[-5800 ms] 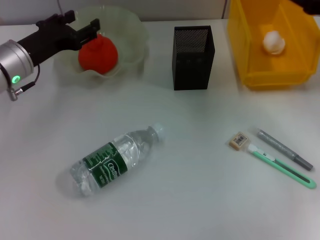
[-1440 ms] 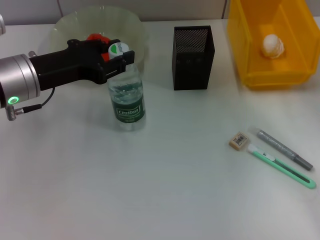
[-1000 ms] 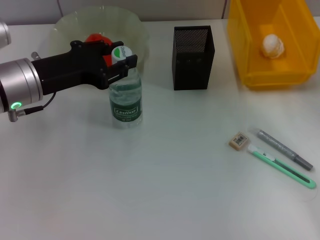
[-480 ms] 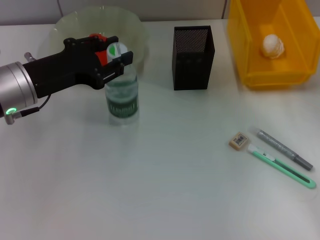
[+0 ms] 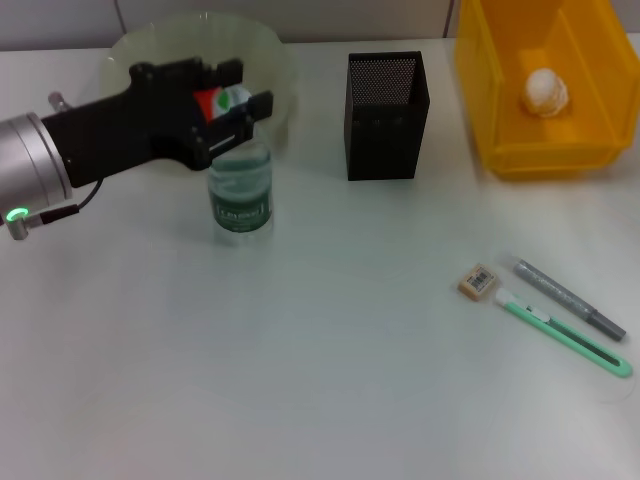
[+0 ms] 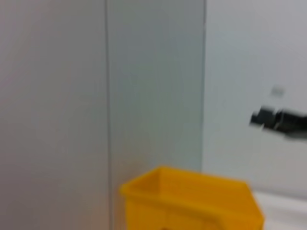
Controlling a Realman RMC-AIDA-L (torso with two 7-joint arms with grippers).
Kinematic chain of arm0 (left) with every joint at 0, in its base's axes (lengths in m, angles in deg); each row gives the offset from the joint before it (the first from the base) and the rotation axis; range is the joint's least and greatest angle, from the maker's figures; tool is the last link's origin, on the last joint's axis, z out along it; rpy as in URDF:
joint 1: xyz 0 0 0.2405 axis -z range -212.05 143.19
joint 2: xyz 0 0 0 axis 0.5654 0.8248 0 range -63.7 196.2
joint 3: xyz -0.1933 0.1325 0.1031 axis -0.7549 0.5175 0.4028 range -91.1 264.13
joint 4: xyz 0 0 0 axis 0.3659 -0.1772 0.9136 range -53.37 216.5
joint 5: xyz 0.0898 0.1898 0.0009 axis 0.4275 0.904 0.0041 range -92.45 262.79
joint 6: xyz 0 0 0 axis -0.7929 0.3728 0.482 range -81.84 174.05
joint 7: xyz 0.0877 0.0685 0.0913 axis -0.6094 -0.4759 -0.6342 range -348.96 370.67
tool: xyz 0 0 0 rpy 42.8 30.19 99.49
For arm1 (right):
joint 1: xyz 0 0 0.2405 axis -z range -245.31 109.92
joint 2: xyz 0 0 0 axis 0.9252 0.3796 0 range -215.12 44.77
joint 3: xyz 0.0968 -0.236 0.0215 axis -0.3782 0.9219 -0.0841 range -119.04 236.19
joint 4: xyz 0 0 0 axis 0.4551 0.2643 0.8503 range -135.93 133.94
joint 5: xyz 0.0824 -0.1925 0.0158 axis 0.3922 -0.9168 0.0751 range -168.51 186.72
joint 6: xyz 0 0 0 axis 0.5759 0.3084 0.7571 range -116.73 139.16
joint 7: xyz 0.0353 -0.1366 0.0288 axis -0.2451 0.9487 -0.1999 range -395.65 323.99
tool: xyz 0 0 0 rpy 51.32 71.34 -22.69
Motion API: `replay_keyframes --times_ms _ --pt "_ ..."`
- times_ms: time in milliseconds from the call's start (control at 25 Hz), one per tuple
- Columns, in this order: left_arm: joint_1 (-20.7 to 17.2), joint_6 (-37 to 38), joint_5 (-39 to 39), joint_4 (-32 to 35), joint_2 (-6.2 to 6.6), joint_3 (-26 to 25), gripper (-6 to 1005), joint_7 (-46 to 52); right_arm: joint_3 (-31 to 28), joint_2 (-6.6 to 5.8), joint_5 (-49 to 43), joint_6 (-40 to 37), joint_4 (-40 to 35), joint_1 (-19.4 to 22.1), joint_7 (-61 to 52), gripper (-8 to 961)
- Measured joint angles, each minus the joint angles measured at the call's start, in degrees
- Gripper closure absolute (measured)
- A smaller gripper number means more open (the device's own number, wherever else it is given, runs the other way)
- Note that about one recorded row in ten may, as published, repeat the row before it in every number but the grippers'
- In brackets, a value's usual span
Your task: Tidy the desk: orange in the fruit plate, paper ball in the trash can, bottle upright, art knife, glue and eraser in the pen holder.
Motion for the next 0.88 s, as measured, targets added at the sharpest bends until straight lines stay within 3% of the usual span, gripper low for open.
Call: replay_keyframes --times_ms 440,480,520,600,640,760,800,880 --pt "0.81 7.09 -5.95 2.03 0.15 -4.60 533 0.64 2.74 -0.36 -2.09 -3.95 -2.88 1.62 -2.26 374" --pt "0.60 7.26 -7.31 2.03 0.18 -4.95 532 0.65 5.75 -0.42 -5.20 -5.40 -8.05 2.68 -5.93 374" --pt "0.60 7.26 -7.31 2.03 0.18 -4.95 532 0.65 5.75 -0.42 -5.20 -5.40 -8.05 2.68 -5.93 374" --pt "0.51 7.32 -9.35 1.19 0.17 -6.40 532 0.61 10.56 -0.19 -14.39 -7.59 -26.19 5.53 -22.49 374" --pt "0.62 7.33 -9.80 0.52 0.16 -6.85 532 0.51 10.56 -0.19 -14.39 -7.59 -26.19 5.53 -22.49 374" --pt "1.52 7.35 -10.75 -1.99 0.19 -7.73 532 0.23 12.19 -0.13 -24.95 -10.22 -40.63 6.15 -38.49 375" --pt "1.52 7.35 -10.75 -1.99 0.19 -7.73 532 0.23 12.19 -0.13 -24.95 -10.22 -40.63 6.15 -38.49 375" --pt "2.65 7.28 -10.97 -4.41 0.20 -8.46 532 0.18 14.98 -0.13 -37.78 -13.50 -54.04 5.07 -53.72 375"
